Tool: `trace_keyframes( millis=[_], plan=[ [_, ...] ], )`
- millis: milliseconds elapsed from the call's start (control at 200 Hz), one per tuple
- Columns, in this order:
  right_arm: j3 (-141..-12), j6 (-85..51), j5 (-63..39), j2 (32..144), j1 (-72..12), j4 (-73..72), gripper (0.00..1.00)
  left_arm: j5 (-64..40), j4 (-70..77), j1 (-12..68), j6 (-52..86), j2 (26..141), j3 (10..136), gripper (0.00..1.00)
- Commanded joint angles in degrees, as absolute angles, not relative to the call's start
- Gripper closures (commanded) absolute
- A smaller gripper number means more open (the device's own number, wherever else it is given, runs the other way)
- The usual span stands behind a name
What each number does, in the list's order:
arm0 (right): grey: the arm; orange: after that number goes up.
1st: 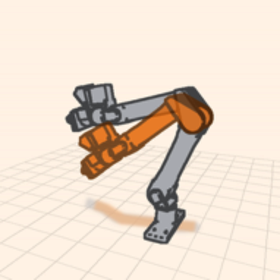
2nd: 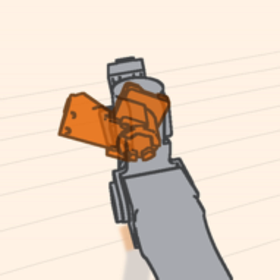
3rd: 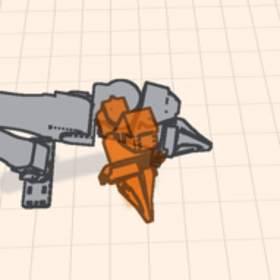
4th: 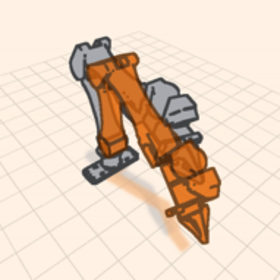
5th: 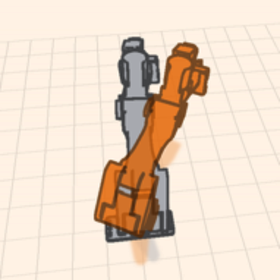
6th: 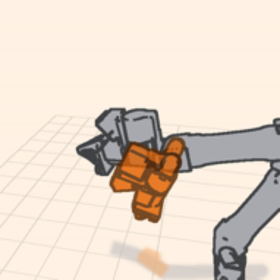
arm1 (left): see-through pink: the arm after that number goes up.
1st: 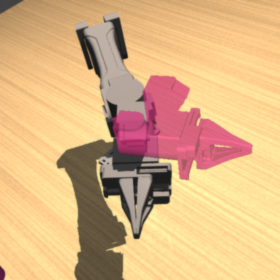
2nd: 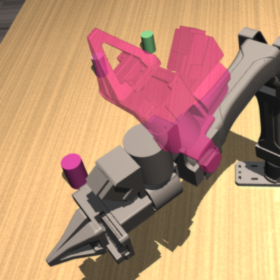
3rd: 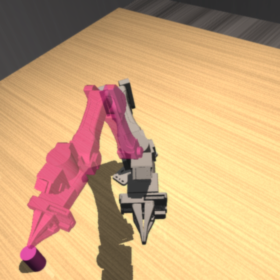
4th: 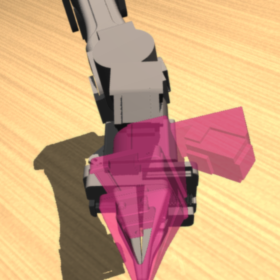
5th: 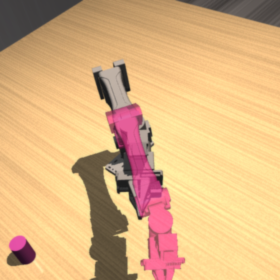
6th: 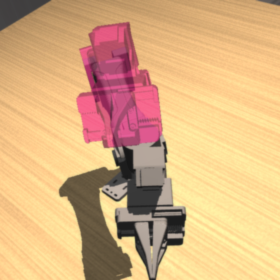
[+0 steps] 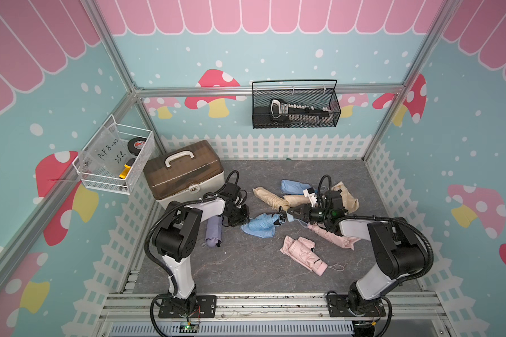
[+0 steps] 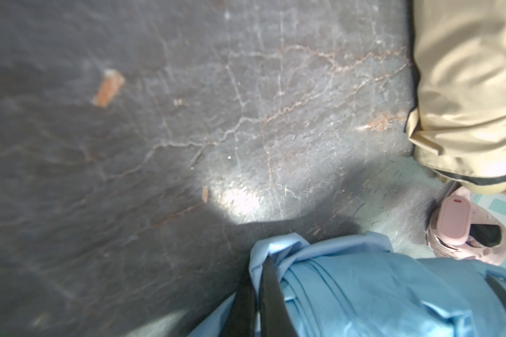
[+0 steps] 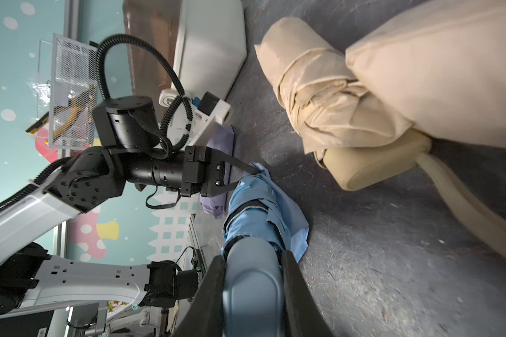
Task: Take umbrellas out of sleeves
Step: Place the umbrella in the umbrella sleeve.
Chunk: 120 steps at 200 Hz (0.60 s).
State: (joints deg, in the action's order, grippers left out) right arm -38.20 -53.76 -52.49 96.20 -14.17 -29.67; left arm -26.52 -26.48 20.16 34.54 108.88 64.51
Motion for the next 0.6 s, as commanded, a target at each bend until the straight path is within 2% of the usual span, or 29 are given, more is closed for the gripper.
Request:
trace_keyframes(
  millis=[0, 215, 255, 420, 540, 595],
  plan=[
    [-40.08, -51.76, -49.80, 99.57, -16.63, -30.50, 0.84, -26.25, -27.79, 21.52, 36.16, 110.87, 63.61, 1.00],
    [-40.48, -53.03, -48.76, 103.37, -17.84, -33.66, 0.82, -26.71, -27.13, 21.74, 36.39, 111.03, 62.62, 1.00],
    [-40.18, -52.70, -48.86, 103.34, -17.68, -33.43, 0.78, -26.88, -26.68, 21.72, 36.62, 111.01, 62.33, 1.00],
    [-39.58, -50.36, -49.37, 103.38, -16.59, -30.13, 0.49, -27.84, -23.99, 21.75, 38.96, 111.26, 60.64, 1.00],
    [-39.68, -47.50, -48.96, 103.36, -15.49, -26.53, 0.37, -28.65, -23.12, 21.78, 39.45, 112.04, 60.66, 1.00],
    [-39.81, -46.23, -49.04, 103.10, -15.06, -24.84, 0.35, -28.74, -23.15, 21.71, 39.37, 112.34, 60.81, 1.00]
  ],
)
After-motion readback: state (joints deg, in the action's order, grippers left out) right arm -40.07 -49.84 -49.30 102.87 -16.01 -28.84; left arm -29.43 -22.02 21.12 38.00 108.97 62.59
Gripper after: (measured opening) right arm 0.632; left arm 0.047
